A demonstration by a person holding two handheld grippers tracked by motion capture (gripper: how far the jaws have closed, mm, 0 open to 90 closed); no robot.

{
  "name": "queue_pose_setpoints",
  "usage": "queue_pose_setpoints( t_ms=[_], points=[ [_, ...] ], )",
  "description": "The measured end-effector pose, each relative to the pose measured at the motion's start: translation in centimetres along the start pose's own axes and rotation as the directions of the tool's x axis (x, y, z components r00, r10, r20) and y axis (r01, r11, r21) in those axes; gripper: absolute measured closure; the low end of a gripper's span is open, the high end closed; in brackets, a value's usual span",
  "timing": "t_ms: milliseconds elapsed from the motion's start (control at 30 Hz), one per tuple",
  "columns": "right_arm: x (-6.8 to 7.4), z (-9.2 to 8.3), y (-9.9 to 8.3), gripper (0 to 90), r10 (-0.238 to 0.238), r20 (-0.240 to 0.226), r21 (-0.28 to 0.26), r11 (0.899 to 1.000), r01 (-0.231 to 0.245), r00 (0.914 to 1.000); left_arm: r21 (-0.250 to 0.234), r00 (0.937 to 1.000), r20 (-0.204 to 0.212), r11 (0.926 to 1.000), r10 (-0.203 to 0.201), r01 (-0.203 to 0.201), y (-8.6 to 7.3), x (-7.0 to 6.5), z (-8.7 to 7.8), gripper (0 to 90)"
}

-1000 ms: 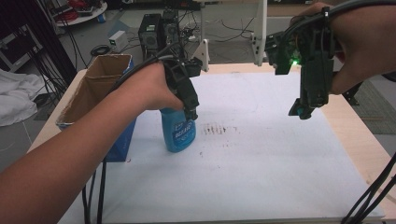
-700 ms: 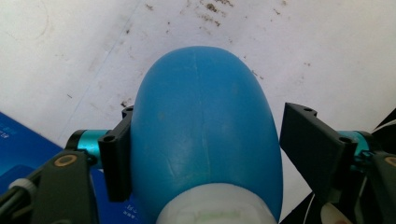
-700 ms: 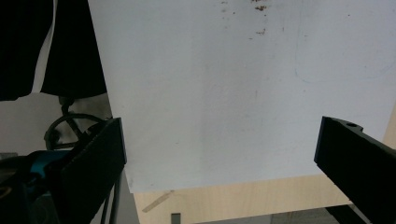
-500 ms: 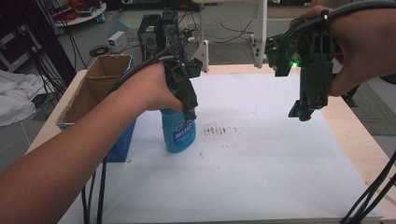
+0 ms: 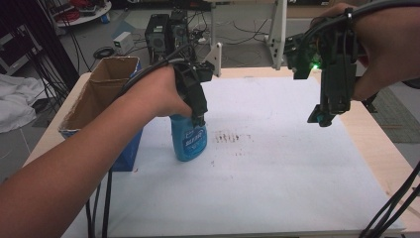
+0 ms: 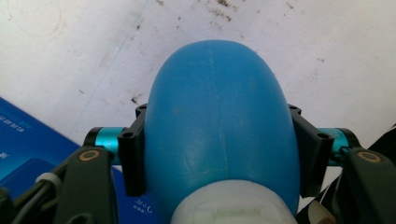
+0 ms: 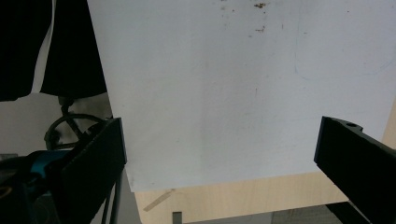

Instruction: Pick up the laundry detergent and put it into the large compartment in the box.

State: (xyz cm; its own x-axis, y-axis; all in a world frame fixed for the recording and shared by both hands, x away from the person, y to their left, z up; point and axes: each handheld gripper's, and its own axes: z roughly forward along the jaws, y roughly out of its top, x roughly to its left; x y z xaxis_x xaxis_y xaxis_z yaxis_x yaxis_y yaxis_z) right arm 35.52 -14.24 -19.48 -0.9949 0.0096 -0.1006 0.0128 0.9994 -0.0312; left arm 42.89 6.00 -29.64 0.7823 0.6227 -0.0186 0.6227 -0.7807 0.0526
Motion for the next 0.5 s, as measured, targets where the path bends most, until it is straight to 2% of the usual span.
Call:
queue_pose_setpoints(
  t_ms=[133,400,500],
  points=[
    [0.0,0.0,0.0,1.3,0.0,0.0,-0.002,1.0,0.0,1.0,-0.006,1.0,0.006,1.0,-0.004,0.004,0.0,0.1,0.0,36.9],
    [0.1,0.0,0.2,1.3,-0.012,-0.001,0.005,1.0,0.012,0.9999,-0.018,0.9994,0.027,0.9996,0.023,-0.022,-0.3,0.4,-0.3,37.6],
    [0.2,-0.1,0.3,1.3,-0.006,-0.001,0.003,1.0,0.006,1.0,-0.021,0.9985,0.037,0.999,0.041,-0.04,-0.6,0.1,-1.5,37.6]
  ],
)
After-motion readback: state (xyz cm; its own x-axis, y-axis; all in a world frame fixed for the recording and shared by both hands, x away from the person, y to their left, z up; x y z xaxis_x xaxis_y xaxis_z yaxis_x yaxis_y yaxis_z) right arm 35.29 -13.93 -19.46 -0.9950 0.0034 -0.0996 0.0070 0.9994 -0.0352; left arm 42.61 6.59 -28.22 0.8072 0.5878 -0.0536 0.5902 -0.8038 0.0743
